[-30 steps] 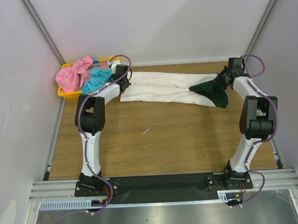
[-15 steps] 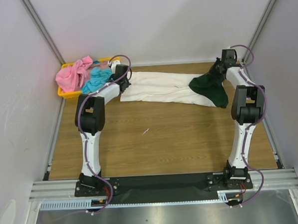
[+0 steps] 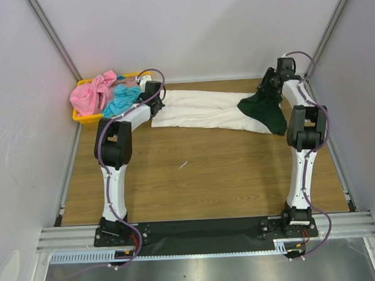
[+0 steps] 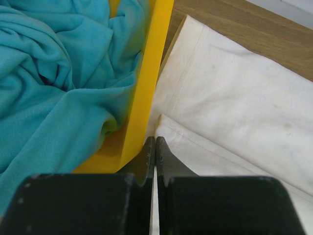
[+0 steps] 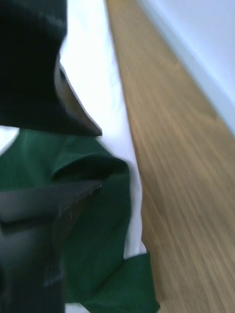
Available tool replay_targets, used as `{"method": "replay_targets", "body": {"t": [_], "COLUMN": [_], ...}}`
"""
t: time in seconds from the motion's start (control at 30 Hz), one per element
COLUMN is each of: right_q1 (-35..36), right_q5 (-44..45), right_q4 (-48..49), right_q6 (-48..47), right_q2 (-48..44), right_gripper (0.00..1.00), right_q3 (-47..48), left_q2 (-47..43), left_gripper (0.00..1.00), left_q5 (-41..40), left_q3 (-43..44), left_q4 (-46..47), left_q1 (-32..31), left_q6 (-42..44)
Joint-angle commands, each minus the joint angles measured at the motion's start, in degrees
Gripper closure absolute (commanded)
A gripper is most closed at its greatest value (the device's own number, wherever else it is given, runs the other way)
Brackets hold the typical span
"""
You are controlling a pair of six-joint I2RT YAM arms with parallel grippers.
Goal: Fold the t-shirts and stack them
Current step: Fold the tshirt
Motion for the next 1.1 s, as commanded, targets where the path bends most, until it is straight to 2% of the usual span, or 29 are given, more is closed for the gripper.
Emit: {"method": "replay_targets", "body": {"t": [0.0, 0.03, 0.07, 0.17, 0.27, 0.4, 0.47, 0.5, 0.57, 0.6, 0.7, 0.9, 1.07], "right_q1": [-0.5, -0.5, -0.5, -0.5, -0.5, -0.1, 0.0, 0.0, 0.0, 0.1, 0.2, 0.2, -0.8], "right_q5": [-1.1, -1.6, -1.5, -1.0, -0.7, -0.1, 1.0, 1.3, 2.0, 2.0, 2.5, 5.3, 6.4], "right_q4": [-1.3, -1.6, -2.4, -3.9, -4.8, -3.5, -1.9, -1.3, 1.2, 2.3, 7.2, 11.3, 13.8], "right_q6": [-2.4, -3.2, -3.7, -5.3, -5.9, -5.8, -5.0, -4.0, -2.6, -1.2, 0.5, 3.4, 5.2], "right_q2": [1.2, 1.2, 0.7, -0.8, -4.4, -10.9, -15.3, -16.7, -21.1, -22.4, -26.4, -26.6, -23.8], "right_gripper": [0.49, 0.33, 0.27, 0.12, 0.07, 0.05, 0.05, 0.05, 0.05, 0.05, 0.05, 0.07, 0.11], "right_q3": [3.4, 3.8, 4.7, 5.5, 4.3, -3.4, -10.3, -12.7, -21.0, -24.1, -34.2, -42.8, -44.7], "left_q2": [-1.8, -1.8, -1.8, -1.6, -1.9, -2.7, -3.7, -4.1, -5.3, -6.4, -7.8, -10.0, -8.3], "left_gripper": [1.00, 1.00, 1.00, 1.00, 1.00, 0.95, 0.89, 0.78, 0.64, 0.46, 0.24, 0.20, 0.20], "left_q5": [-1.1, -1.2, -1.2, -1.4, -1.4, -1.2, 0.2, 0.7, 2.7, 3.1, 5.2, 14.6, 17.8], "left_q3": [1.5, 1.7, 1.8, 2.1, 2.8, 3.5, 4.0, 4.0, 3.6, 3.5, 4.3, 1.1, -0.5], "left_q4": [0.9, 0.9, 0.9, 0.8, 0.8, 1.6, 2.3, 2.5, 3.7, 3.8, 3.0, 3.8, 5.3], "left_q1": [0.8, 0.8, 0.8, 0.8, 0.8, 0.7, 0.5, 0.5, -0.1, -1.0, -3.3, -6.2, -8.4], "left_q6": [1.4, 1.5, 1.5, 1.6, 1.9, 2.5, 3.7, 4.3, 6.4, 8.2, 11.8, 12.7, 14.3]}}
